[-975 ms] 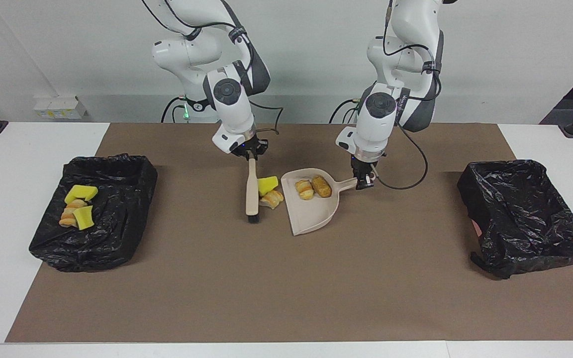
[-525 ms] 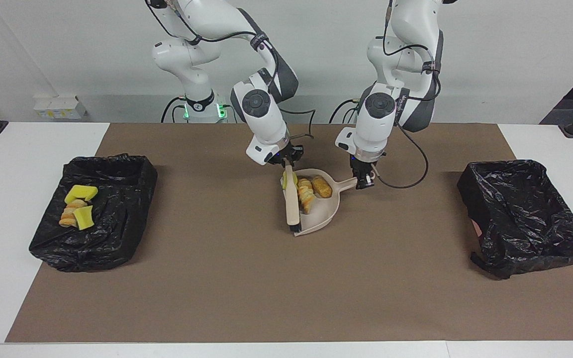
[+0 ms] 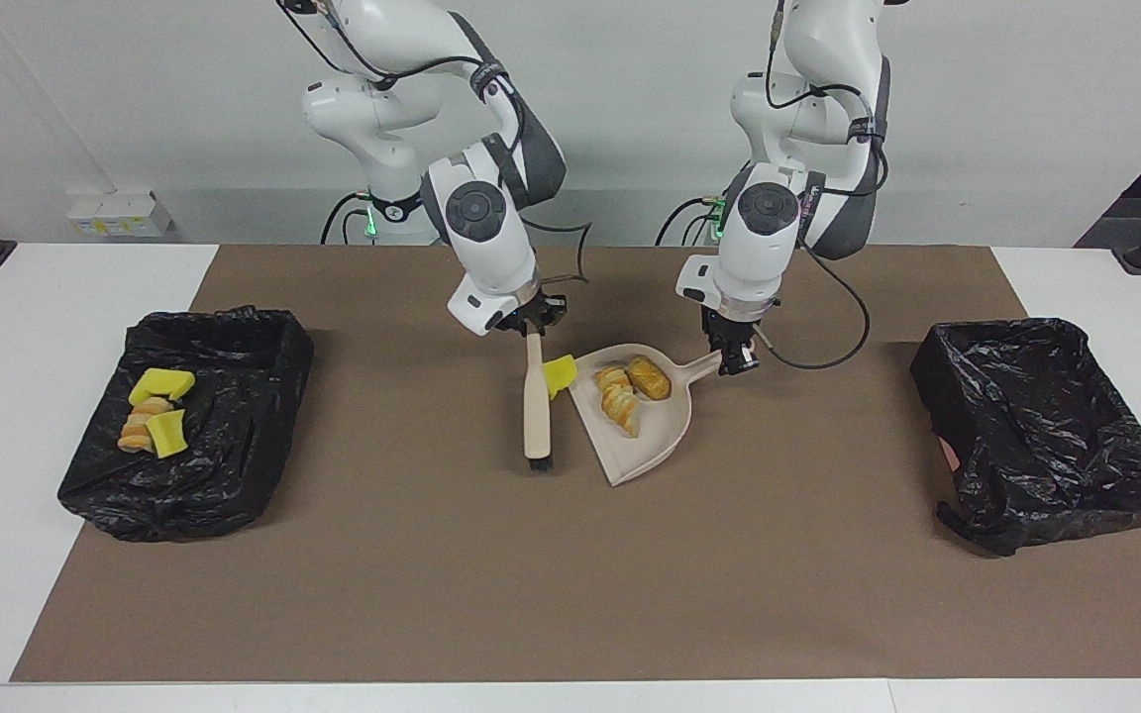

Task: Sweep and dump trash in bin
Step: 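Sweep the yellow sponge into the dustpan with the right gripper's brush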

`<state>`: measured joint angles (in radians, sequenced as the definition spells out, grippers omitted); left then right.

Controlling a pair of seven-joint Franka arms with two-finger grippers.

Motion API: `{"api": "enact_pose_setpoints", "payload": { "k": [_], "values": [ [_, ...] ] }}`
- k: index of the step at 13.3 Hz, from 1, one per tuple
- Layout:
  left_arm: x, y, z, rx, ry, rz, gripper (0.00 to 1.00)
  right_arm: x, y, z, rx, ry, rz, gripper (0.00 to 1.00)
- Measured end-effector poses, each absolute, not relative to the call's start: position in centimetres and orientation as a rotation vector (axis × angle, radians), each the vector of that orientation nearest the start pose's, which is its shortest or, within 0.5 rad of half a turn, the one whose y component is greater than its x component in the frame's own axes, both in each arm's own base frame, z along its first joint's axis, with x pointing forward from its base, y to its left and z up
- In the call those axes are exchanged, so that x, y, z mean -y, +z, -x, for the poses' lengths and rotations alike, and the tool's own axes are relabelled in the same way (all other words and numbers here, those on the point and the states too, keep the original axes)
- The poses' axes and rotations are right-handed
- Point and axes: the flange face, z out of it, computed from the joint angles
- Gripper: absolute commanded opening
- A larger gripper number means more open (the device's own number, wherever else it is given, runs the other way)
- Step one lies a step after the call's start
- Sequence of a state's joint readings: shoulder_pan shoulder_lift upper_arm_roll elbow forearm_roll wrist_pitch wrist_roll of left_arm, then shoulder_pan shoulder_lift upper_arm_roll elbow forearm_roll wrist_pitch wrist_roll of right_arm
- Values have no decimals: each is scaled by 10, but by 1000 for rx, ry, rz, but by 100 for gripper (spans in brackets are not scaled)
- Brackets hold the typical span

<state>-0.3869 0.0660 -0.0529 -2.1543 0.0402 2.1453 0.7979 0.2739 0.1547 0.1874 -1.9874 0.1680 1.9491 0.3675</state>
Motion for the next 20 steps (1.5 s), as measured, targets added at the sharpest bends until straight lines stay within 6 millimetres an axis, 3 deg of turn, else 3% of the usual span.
{"api": "enact_pose_setpoints", "payload": {
  "k": [3, 5, 10, 15, 20],
  "values": [
    [190, 384, -494, -1749, 153, 2588, 0, -247, 373, -504, 34, 378, 3071, 0],
    [178, 392, -494, -1737, 149, 2594, 0, -241, 371, -505, 16, 395, 3074, 0],
    [189, 380, -469, -1963, 196, 2436, 0, -241, 371, -478, -75, 499, 3108, 0],
    [217, 367, -442, -2013, 158, 2382, 0, -240, 361, -442, -67, 441, 3126, 0],
    [228, 364, -434, -1968, 138, 2412, 0, -276, 359, -428, -21, 387, 3055, 0]
  ]
}}
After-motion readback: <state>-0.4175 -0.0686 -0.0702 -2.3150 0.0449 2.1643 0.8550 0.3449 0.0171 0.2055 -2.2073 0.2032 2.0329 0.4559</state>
